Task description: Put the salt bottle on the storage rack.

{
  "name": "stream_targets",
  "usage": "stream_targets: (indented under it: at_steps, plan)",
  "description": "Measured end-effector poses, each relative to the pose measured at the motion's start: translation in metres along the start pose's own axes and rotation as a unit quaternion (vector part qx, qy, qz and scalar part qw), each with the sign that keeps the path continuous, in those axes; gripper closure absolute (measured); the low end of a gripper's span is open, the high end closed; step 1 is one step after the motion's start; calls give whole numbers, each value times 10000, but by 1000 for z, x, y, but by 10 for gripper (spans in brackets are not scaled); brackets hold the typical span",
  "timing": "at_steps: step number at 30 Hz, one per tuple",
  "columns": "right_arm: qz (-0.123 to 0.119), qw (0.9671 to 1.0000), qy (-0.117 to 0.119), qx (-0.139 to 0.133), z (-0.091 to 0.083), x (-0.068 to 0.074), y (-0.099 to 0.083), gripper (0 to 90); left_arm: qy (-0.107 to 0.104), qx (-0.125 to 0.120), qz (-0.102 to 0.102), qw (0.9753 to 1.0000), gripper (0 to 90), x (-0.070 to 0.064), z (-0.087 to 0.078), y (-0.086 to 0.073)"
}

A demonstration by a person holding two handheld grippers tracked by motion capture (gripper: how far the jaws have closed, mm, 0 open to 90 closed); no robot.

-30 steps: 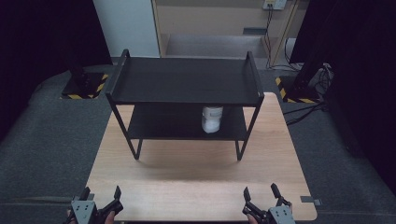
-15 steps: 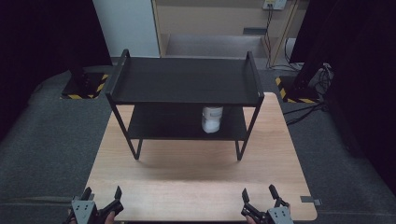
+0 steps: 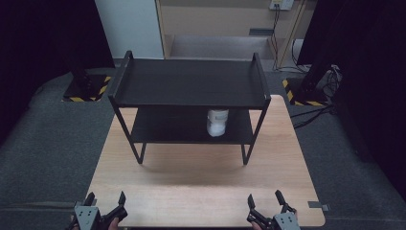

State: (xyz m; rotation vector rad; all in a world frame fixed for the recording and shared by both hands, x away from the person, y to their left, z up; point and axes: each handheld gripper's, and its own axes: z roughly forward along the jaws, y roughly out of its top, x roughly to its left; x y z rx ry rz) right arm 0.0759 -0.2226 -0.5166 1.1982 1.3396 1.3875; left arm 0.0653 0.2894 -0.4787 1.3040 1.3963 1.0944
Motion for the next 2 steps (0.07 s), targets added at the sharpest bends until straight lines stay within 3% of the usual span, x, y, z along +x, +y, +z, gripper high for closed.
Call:
stream_targets:
  at_steps: [2]
  plan:
    - [-16, 10000, 1, -16, -2, 1, 1, 62, 3, -8, 9, 10000, 17, 0, -1, 0]
